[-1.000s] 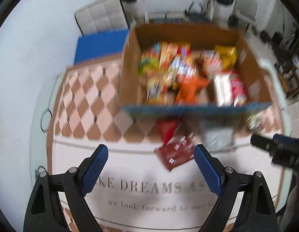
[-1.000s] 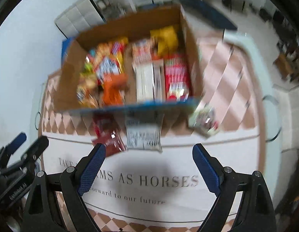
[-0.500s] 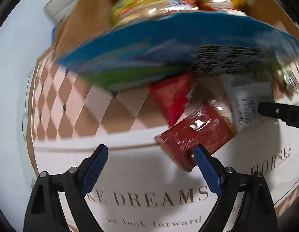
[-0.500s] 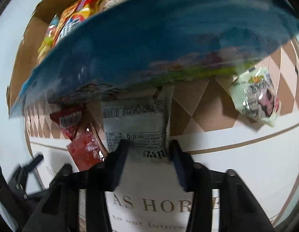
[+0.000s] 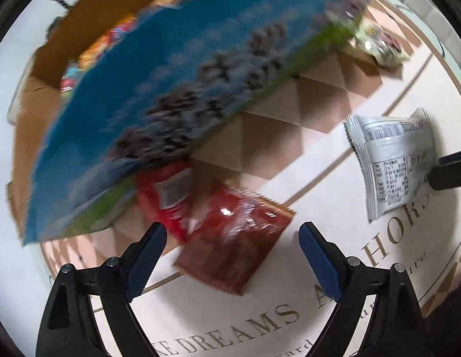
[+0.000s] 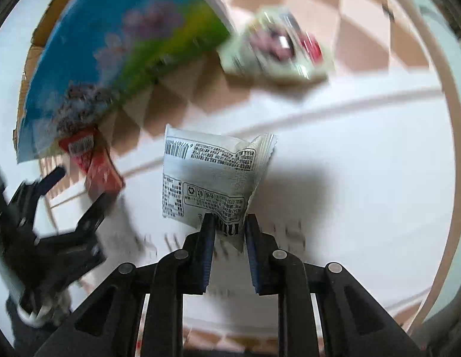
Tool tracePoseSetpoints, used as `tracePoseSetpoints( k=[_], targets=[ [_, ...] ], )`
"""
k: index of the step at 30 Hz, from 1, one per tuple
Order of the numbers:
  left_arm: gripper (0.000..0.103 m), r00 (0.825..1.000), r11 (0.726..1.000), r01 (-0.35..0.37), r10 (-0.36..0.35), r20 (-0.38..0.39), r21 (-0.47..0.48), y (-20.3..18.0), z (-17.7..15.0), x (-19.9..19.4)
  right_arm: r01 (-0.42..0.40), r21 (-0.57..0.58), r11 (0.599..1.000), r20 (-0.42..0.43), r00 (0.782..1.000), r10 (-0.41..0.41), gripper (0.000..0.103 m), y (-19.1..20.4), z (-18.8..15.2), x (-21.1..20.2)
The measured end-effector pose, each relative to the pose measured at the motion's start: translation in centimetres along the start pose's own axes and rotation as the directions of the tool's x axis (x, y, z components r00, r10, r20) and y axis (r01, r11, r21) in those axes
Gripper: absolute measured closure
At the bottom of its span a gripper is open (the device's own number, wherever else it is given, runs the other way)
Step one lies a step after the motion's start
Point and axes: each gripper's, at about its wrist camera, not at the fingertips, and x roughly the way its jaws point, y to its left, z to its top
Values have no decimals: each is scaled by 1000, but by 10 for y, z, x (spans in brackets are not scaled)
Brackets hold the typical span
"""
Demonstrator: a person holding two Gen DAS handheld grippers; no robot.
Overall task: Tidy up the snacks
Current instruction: 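Grasp the dark red pouch with left tool while right tool grasps white wafer bag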
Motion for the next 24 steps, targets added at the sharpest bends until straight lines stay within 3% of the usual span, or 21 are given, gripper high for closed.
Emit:
tracePoseSetpoints(
  k=[2, 3, 4, 7, 11, 15, 19, 22, 24],
  targets=[
    [12, 1000, 999, 19, -18, -17, 30, -8, 5, 5, 14, -59, 998, 19, 1000, -13, 58, 4, -1, -6],
    [15, 999, 999, 30, -30, -17, 35, -10, 5, 6, 51, -123, 991, 45, 998, -46, 36, 11, 0, -12],
    [29, 999, 999, 45, -45, -24, 29, -13, 5, 7, 80, -174, 982, 54, 996, -71, 21, 15, 2, -14],
    [34, 998, 998, 58, -58, -32, -9, -18, 1, 5, 142, -354, 924, 73, 990, -124, 21, 40, 5, -16],
    [39, 987, 975, 133, -147, -65, -177, -5, -14, 3, 207, -597, 775, 90, 977, -192, 21, 72, 5, -4],
    [39, 972, 914, 162, -213, -101, -373, 8, -44, 6, 207, -733, 648, 57, 968, -245, 20, 90, -1, 17],
    [39, 955, 815, 192, -284, -88, -547, 19, -74, 7, 275, -778, 564, 92, 939, -331, 17, 103, -6, 40],
    [39, 941, 765, 222, -331, -72, -605, 22, -84, 8, 324, -744, 585, 105, 921, -376, 18, 100, -2, 46],
    [39, 927, 731, 251, -369, -58, -635, 28, -92, 13, 354, -661, 662, 97, 915, -392, 24, 94, 3, 47]
  ],
)
